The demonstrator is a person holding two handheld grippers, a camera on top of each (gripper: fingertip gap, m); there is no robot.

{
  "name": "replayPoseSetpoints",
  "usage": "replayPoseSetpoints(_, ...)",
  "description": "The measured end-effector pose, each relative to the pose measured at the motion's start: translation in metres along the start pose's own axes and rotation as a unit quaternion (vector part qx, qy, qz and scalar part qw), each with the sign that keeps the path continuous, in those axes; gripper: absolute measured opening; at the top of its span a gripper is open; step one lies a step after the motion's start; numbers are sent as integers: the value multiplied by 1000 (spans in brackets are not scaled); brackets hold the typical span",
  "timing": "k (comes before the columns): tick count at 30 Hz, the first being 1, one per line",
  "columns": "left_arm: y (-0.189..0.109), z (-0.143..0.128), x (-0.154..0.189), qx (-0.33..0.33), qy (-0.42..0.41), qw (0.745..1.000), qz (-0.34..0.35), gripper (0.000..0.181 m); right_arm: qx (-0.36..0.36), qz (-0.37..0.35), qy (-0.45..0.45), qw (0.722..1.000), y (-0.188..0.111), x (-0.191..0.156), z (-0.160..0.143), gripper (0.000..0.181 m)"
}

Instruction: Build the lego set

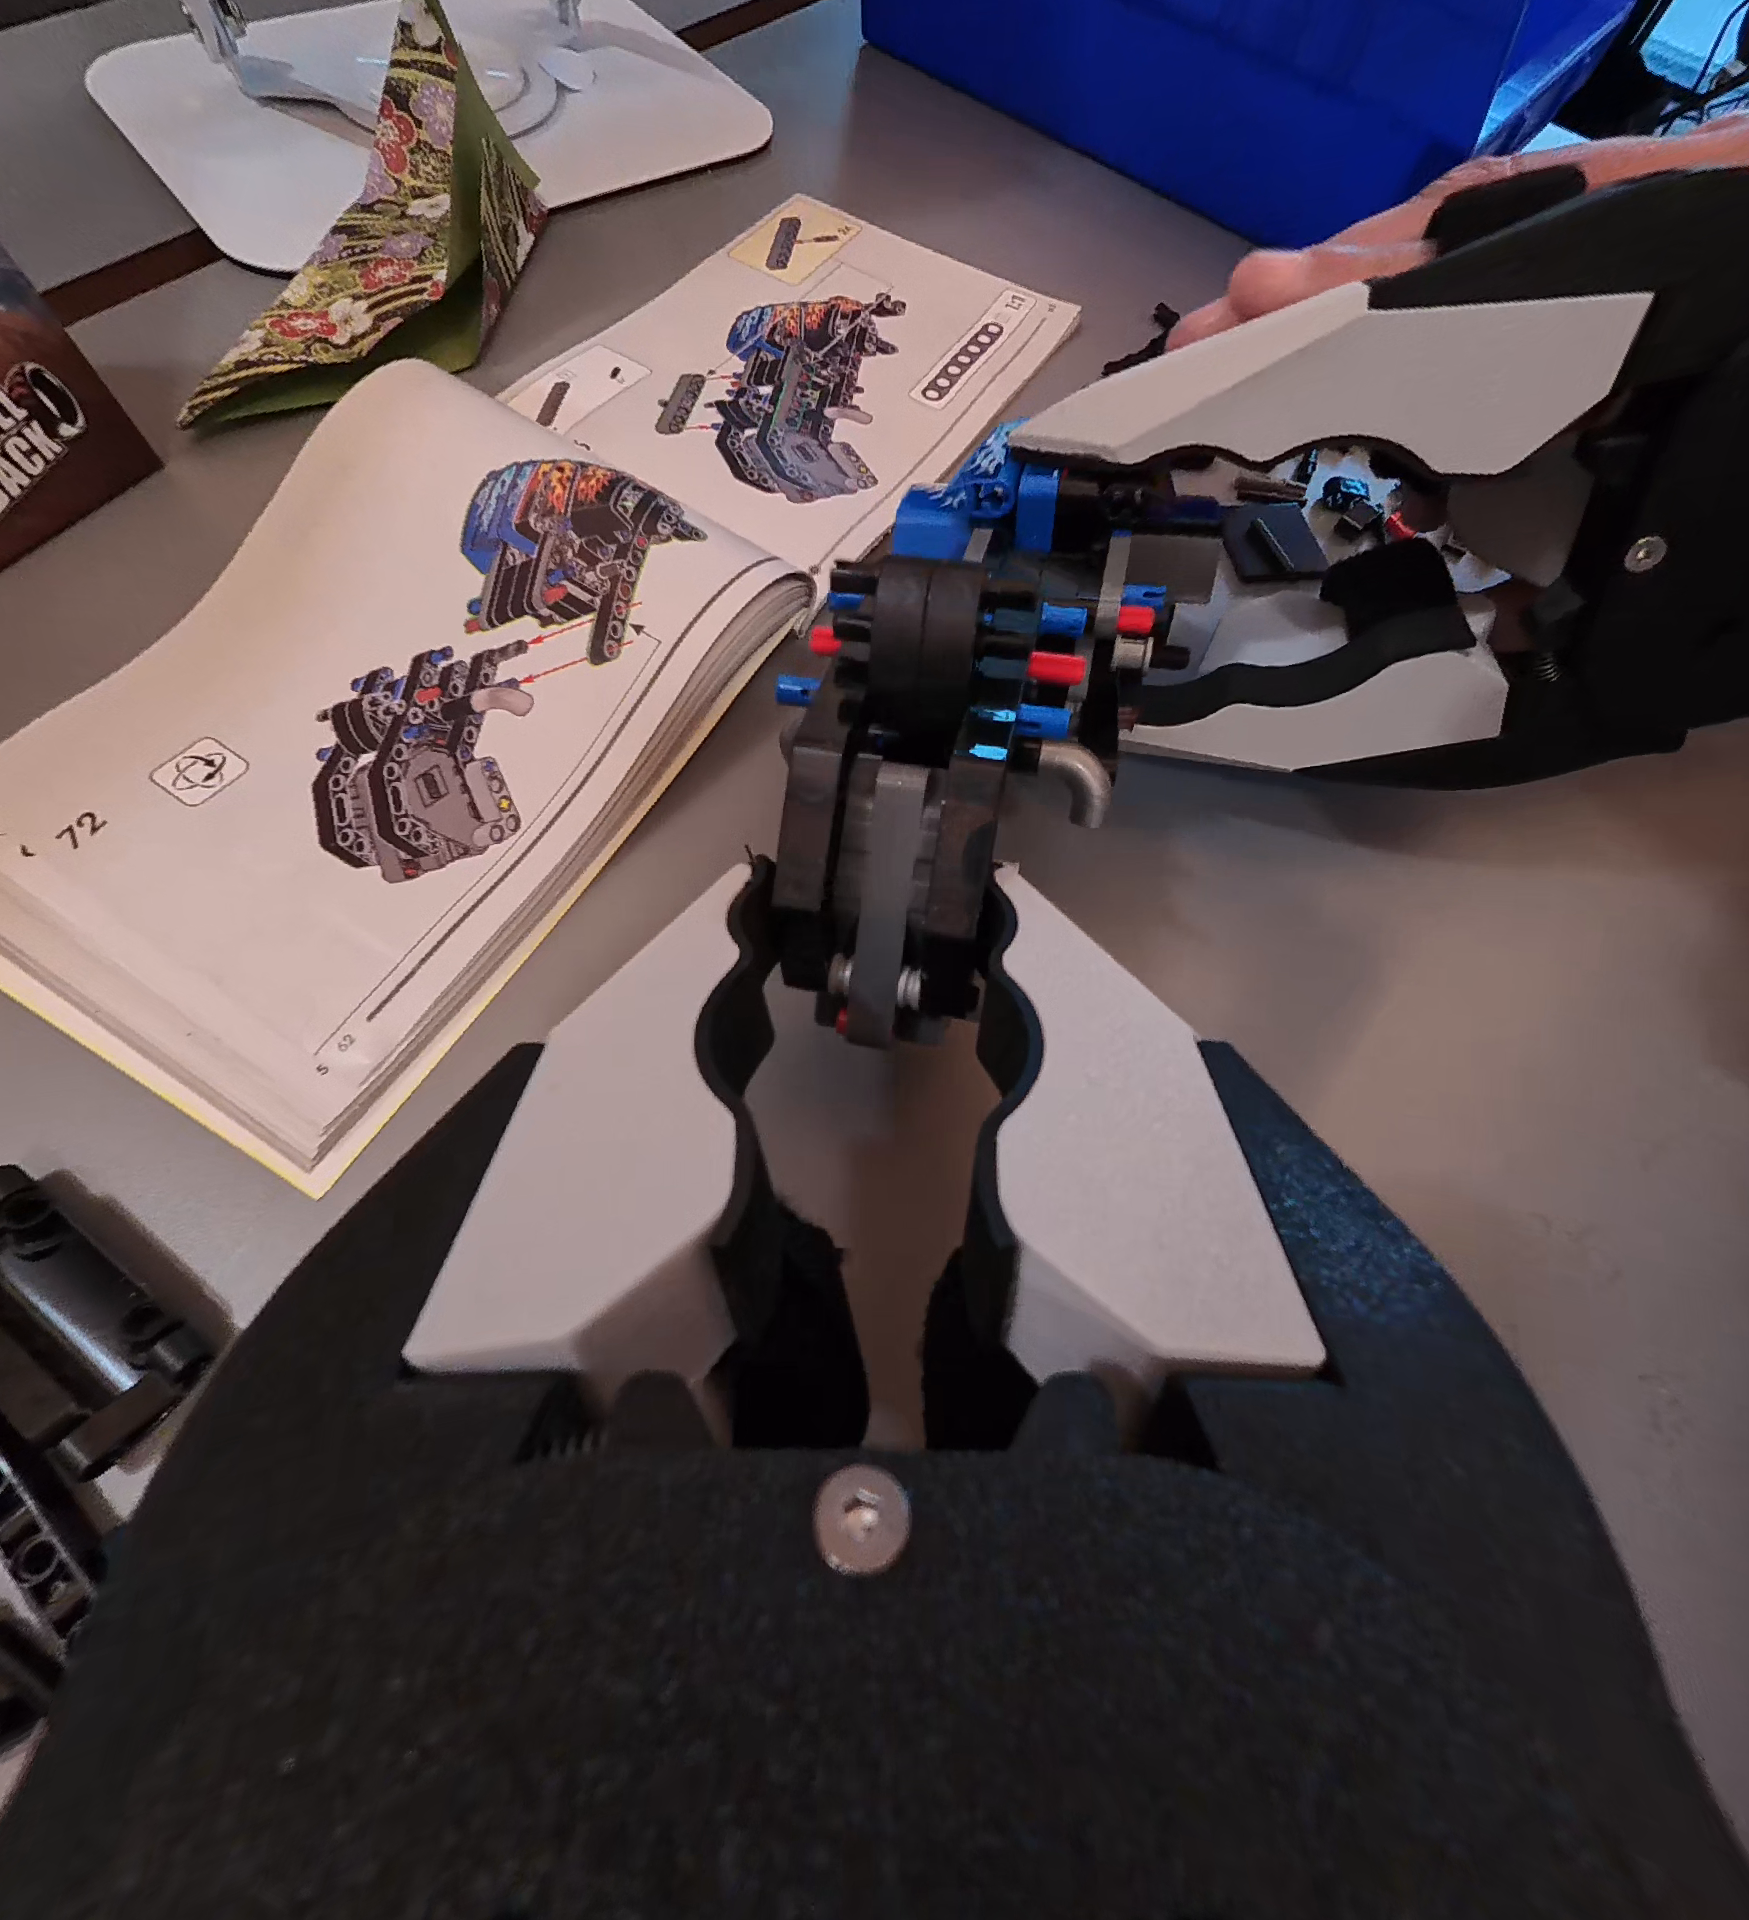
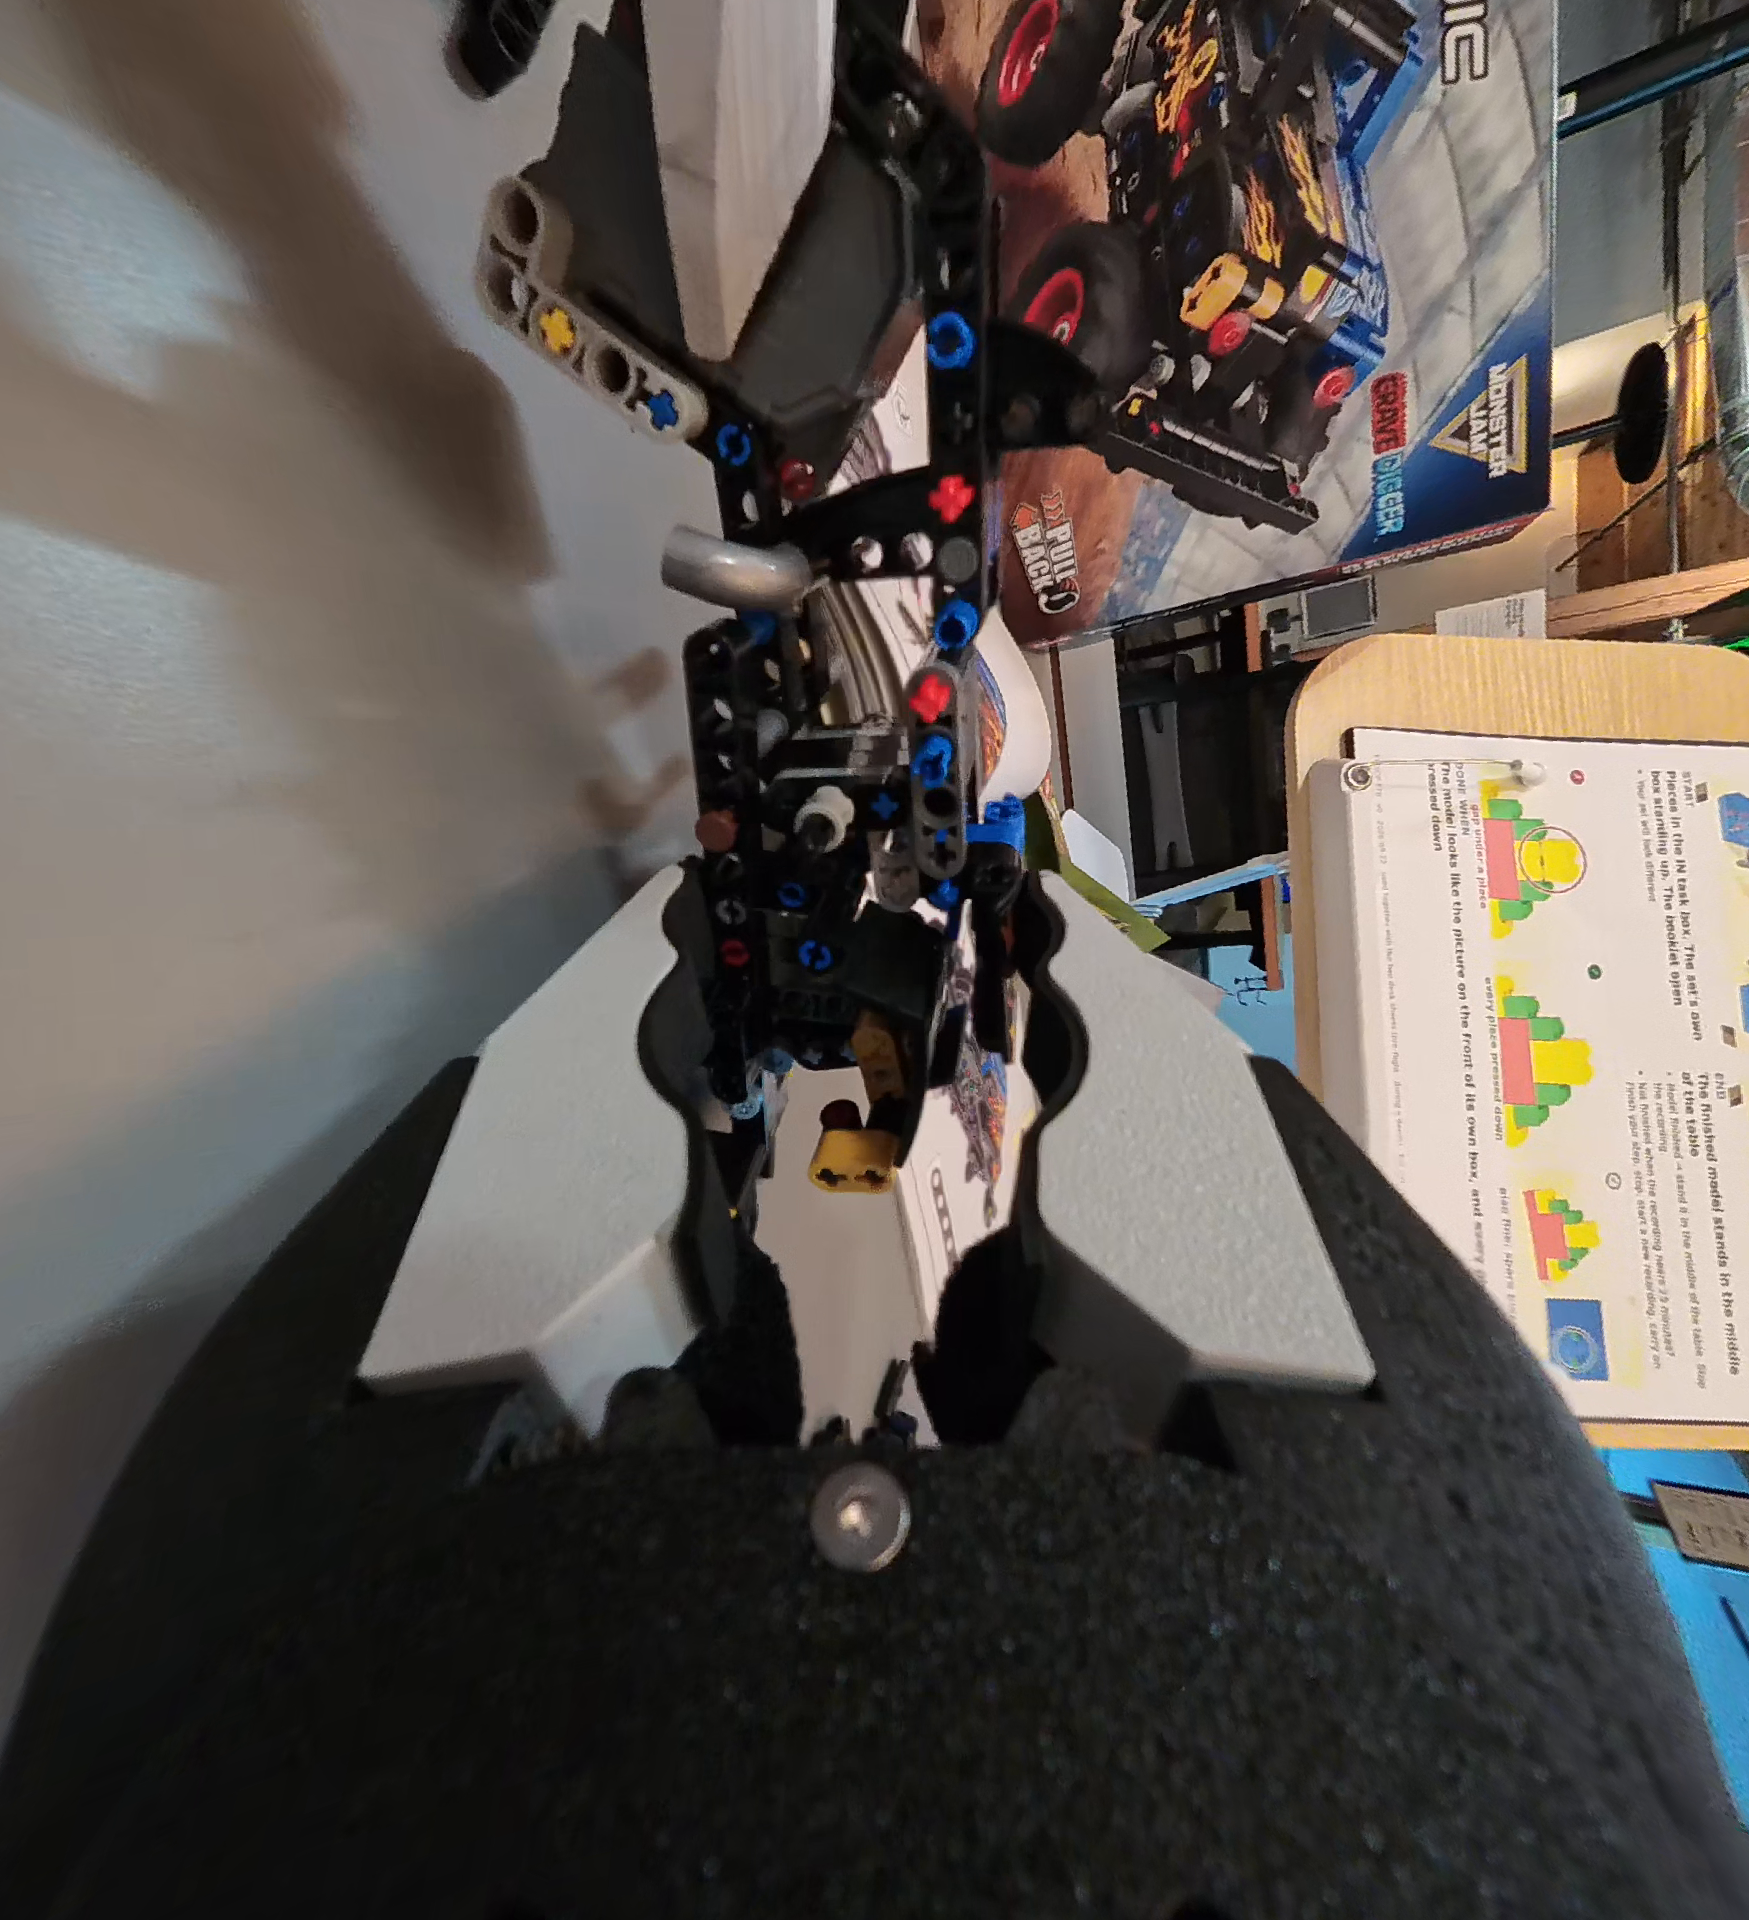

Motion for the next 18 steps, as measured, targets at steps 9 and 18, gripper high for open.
replayPoseSetpoints(9, 3, -3, 1, -15, -4, 1000, -18, 34, 31, 46, 10, 998, -7, -5, 5, 71)
replayPoseSetpoints(18, 8, -7, 4, -15, 40, 998, -40, 34, 81, 115, 55, 989, -16, -5, 7, 64)
Point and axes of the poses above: each gripper's, where its closed fingertips meet, y out along the fingers, z out of its top, x = y × z across the jaws, the point moved 7 cm from there along -y, back along the fingers, and after that the axes turned 2 degrees about -y, right-handed, at the moved point
